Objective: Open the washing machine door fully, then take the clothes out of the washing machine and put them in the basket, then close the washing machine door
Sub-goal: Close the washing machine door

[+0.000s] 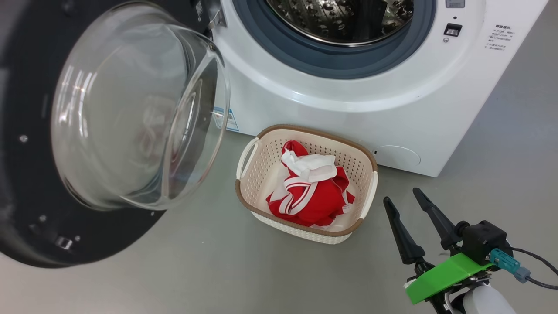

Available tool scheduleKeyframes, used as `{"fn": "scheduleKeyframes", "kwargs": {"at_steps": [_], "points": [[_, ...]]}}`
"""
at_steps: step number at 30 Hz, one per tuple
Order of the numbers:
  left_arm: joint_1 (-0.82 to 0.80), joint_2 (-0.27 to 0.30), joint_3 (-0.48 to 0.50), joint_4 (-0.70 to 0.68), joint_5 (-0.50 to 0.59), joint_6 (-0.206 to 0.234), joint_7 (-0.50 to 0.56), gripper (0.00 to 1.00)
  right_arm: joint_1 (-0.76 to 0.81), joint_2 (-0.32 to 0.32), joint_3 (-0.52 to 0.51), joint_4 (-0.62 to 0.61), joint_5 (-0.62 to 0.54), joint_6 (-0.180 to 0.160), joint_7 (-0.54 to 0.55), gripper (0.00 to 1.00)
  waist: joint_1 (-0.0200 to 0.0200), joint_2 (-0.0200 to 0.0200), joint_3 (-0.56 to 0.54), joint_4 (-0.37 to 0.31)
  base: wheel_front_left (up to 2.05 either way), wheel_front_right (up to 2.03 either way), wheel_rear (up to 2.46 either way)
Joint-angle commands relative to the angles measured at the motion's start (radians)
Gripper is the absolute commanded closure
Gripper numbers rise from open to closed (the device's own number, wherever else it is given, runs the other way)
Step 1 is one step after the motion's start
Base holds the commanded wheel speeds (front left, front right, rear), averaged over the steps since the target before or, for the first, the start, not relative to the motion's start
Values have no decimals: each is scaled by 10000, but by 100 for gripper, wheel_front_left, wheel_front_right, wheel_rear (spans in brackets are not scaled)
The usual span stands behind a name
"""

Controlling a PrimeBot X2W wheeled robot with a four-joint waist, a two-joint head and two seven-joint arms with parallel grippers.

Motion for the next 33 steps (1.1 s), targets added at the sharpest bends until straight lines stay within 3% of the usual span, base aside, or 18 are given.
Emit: {"fn": "scheduleKeyframes", "kwargs": {"at_steps": [1,18,33], "points": [[135,641,210,-596,-217,-42,263,100,96,-20,177,-263,60,16,-46,0,0,0,-41,-41,0,0,0],[1821,433,-236,-3891,-1181,-42,1273,100,478,-10,142,-361,136,16,-46,0,0,0,-528,-569,0,0,0],[2165,5,-896,-5517,-1106,-42,1448,100,578,90,77,-430,136,16,-46,0,0,0,-617,-1258,0,0,0]]}}
